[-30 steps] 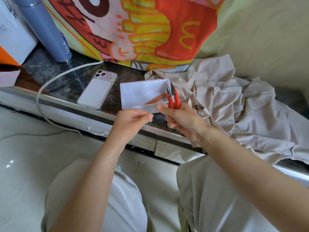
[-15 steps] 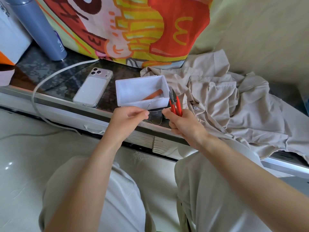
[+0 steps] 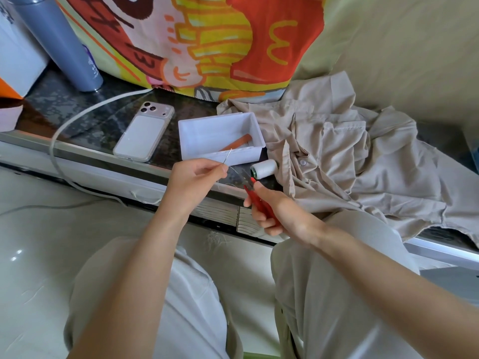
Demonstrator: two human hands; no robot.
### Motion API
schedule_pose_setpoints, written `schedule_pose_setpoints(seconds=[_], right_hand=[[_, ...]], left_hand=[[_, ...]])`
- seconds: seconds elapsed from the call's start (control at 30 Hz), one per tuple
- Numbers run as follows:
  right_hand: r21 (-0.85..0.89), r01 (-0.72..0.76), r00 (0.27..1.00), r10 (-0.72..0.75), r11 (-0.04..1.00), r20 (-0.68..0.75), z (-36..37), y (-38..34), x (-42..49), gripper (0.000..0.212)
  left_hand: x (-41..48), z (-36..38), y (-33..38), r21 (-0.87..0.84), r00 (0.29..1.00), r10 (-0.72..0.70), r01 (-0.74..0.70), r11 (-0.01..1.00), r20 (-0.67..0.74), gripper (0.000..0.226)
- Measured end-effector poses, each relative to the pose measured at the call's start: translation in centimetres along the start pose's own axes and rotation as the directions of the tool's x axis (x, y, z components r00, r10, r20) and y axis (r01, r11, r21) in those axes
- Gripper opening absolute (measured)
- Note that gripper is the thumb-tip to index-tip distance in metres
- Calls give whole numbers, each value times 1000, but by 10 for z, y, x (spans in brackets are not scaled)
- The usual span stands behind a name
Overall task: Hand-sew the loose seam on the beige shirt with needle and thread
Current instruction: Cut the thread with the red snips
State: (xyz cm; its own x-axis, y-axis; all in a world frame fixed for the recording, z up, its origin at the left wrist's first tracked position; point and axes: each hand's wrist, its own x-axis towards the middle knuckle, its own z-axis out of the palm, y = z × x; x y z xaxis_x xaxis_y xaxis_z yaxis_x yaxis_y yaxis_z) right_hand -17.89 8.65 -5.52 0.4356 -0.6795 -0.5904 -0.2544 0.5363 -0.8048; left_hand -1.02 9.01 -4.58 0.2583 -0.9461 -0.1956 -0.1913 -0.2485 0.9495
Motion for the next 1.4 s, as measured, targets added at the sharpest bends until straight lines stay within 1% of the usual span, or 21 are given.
schedule_pose_setpoints(seconds=[0.13, 0.33, 0.47, 0.73, 0.9, 1.13, 1.27, 1.4], right_hand=[[35, -6, 999, 5, 999, 38, 3, 1, 0, 42], [100, -13, 998, 7, 995, 63, 3, 1, -4, 41], [93, -6, 997, -2, 996, 83, 4, 1, -4, 40], [132, 18, 998, -26, 991, 59, 3, 0, -1, 39], [132, 46, 998, -51, 990, 37, 4, 2, 1, 34], [42, 97, 995, -97, 994, 11, 4, 6, 1, 31], [-8, 86, 996, -86, 996, 7, 3, 7, 0, 32], [-98, 60, 998, -61, 993, -8, 3, 7, -1, 35]], left_hand=[[-3, 2, 0, 47, 999, 8, -10, 999, 46, 16], [-2, 1, 2, 18, 1000, 11, -11, 1000, -12, 16], [-3, 3, 2, 34, 1000, 8, -9, 999, 13, 14], [-5, 4, 0, 69, 995, 10, -17, 997, 96, 17], [-5, 4, -1, 77, 994, -6, -3, 997, 111, 17], [-4, 3, -1, 116, 995, -9, -2, 993, 97, 18], [-4, 1, -1, 102, 999, 14, -16, 995, 29, 19], [-2, 0, -3, 88, 1000, 19, -18, 996, -17, 19]])
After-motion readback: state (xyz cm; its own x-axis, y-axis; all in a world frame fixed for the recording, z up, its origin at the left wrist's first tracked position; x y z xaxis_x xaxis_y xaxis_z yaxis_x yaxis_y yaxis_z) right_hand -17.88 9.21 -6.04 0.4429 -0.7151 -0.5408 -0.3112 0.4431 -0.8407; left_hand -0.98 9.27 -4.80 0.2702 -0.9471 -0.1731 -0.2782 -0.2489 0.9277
